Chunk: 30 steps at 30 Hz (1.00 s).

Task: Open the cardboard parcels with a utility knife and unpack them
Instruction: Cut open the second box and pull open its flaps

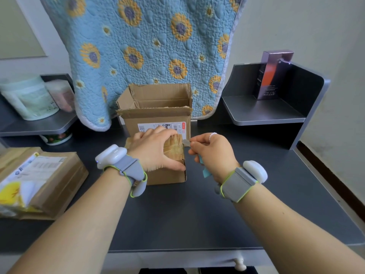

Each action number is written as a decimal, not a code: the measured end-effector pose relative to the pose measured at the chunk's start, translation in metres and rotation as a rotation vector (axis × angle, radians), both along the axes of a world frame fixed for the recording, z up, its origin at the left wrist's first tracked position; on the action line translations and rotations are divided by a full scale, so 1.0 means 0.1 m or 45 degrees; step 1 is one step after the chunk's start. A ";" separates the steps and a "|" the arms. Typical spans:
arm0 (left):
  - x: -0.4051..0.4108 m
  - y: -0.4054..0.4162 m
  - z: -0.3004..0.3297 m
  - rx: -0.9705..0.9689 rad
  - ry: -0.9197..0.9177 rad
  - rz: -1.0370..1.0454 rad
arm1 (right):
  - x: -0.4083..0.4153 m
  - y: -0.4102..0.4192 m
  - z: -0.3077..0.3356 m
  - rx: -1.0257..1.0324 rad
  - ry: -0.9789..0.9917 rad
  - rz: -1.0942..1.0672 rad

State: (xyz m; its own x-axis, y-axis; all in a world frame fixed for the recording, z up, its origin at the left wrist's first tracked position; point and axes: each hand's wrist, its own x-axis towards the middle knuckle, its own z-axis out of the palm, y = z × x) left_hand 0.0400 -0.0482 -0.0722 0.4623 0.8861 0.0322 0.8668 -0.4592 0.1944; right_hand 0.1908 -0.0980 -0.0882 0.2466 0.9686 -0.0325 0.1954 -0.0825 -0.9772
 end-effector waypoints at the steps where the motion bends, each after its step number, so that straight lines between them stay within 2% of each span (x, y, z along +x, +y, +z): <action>1: 0.00 0.00 0.00 -0.002 0.000 -0.002 | 0.00 0.00 0.01 -0.002 -0.012 0.000; 10: 0.00 0.00 0.01 -0.040 -0.025 -0.022 | 0.12 -0.07 0.11 -0.094 -0.040 0.146; 24: -0.04 0.01 0.02 -0.062 -0.046 -0.057 | 0.16 -0.13 0.18 -0.115 -0.094 0.192; 30: -0.02 -0.01 0.01 -0.043 -0.051 -0.013 | 0.06 -0.13 0.09 -0.041 -0.246 0.078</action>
State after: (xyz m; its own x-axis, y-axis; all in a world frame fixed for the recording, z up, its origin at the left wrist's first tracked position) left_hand 0.0382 -0.0491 -0.0710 0.4703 0.8823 0.0207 0.8534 -0.4606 0.2442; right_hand 0.1969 -0.1112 -0.0788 0.1916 0.9812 -0.0213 0.3849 -0.0951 -0.9180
